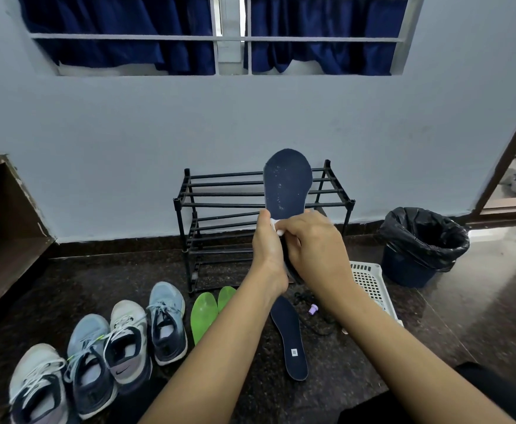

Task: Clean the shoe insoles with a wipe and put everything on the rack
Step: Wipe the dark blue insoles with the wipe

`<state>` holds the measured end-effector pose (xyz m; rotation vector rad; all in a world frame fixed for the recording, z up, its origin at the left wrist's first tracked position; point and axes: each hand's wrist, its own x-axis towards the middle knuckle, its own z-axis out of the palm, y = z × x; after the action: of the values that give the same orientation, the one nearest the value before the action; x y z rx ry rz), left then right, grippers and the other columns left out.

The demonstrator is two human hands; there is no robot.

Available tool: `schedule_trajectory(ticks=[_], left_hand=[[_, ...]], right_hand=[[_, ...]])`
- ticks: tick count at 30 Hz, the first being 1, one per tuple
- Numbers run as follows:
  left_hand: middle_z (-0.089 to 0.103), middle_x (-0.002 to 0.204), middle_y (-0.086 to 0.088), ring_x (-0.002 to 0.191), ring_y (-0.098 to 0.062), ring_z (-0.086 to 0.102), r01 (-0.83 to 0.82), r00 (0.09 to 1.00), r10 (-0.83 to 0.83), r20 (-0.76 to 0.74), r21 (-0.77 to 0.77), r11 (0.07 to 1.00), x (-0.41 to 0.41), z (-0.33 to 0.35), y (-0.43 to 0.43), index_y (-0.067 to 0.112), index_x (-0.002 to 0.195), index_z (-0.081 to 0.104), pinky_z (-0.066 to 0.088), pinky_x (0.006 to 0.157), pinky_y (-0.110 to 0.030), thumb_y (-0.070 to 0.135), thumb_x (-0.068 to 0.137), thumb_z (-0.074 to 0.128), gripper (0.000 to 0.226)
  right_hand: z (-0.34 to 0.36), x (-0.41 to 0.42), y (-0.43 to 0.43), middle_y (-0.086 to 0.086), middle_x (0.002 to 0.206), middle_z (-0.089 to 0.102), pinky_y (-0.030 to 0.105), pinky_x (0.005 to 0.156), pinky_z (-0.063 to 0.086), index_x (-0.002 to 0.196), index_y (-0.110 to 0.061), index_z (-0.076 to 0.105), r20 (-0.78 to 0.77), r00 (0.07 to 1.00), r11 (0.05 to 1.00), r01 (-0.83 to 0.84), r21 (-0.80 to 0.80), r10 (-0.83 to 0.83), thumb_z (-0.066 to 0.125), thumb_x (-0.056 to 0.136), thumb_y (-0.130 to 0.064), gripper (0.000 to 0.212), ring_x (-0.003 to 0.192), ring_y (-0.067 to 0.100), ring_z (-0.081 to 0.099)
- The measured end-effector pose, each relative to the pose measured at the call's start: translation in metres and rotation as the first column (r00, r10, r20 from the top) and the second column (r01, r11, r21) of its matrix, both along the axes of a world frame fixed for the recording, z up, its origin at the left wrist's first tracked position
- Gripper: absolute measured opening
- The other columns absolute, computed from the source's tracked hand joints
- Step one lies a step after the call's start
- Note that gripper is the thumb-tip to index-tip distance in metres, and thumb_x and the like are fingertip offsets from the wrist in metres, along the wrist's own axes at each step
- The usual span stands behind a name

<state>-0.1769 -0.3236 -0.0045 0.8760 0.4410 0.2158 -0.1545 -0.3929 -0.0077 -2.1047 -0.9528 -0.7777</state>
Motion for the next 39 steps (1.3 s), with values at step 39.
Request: schedule_trajectory(ticks=[39], left_hand=[[0.072, 0.081, -0.003, 0.087, -0.024, 0.066, 0.031, 0.999, -0.031, -0.035, -0.015, 0.999, -0.008, -0.005, -0.008, 0.016, 0.081, 0.071, 0.050, 0.079, -0.034, 0.042, 0.097, 0.037, 0.045]], right_hand=[[-0.005, -0.008, -0.010, 0.002, 0.071, 0.068, 0.034, 0.062, 0.049, 0.076, -0.016, 0.072, -0.074, 0.996, 0.999, 0.053, 0.006, -0.052, 0.053, 0.071, -0.006, 0.022, 0.070, 0.026, 0.060]])
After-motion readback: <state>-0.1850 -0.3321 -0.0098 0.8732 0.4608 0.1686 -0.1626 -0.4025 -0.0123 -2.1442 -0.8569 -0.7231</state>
